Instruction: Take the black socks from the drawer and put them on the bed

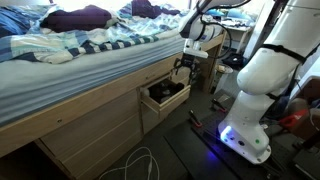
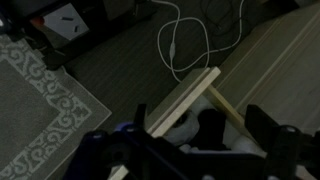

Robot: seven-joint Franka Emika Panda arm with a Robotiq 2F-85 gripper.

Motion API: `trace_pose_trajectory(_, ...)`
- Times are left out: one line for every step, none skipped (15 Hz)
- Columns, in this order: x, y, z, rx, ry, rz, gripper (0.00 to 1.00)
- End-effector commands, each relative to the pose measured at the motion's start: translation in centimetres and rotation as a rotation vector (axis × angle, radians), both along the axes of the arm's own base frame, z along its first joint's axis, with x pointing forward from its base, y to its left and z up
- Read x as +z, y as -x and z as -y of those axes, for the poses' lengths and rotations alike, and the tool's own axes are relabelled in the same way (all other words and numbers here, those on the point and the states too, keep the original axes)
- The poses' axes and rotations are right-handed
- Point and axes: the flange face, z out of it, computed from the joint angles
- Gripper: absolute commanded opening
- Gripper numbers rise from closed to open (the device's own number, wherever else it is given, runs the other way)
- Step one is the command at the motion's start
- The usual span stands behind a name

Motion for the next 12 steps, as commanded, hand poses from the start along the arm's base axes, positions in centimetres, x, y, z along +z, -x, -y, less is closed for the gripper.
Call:
trace_pose_trajectory(-2.5, -2.1, -1.2, -0.073, 0.113, 0.052, 1.00)
trace_pose_trajectory(-3.4, -2.5, -1.3, -0.083, 0.146, 0.055, 1.00)
trace_pose_trajectory(-4.3, -2.7, -1.5, -0.094, 0.177, 0.053, 1.00)
trace_pose_trajectory(-5.2, -2.8, -1.6, -0.105, 0.213, 0.046, 1.00)
trace_pose_trajectory(-6.1, -2.8, -1.5, -0.117, 0.247, 0.038, 1.00)
trace_pose_trajectory(-6.9, -2.9, -1.3, -0.129, 0.278, 0.033, 1.00)
trace_pose_trajectory(-7.6, -2.7, -1.0, -0.144, 0.301, 0.023, 1.00)
trace_pose_trajectory(-8.3, -2.7, -0.8, -0.160, 0.323, 0.013, 1.00)
trace_pose_trajectory(-9.0, -2.7, -0.3, -0.184, 0.338, 0.008, 1.00)
trace_pose_trajectory(-9.6, -2.7, 0.1, -0.206, 0.349, 0.003, 1.00)
trace_pose_trajectory(-10.1, -2.8, 0.5, -0.224, 0.350, 0.001, 1.00)
trace_pose_trajectory(-10.6, -3.0, 0.7, -0.235, 0.349, -0.004, 1.00)
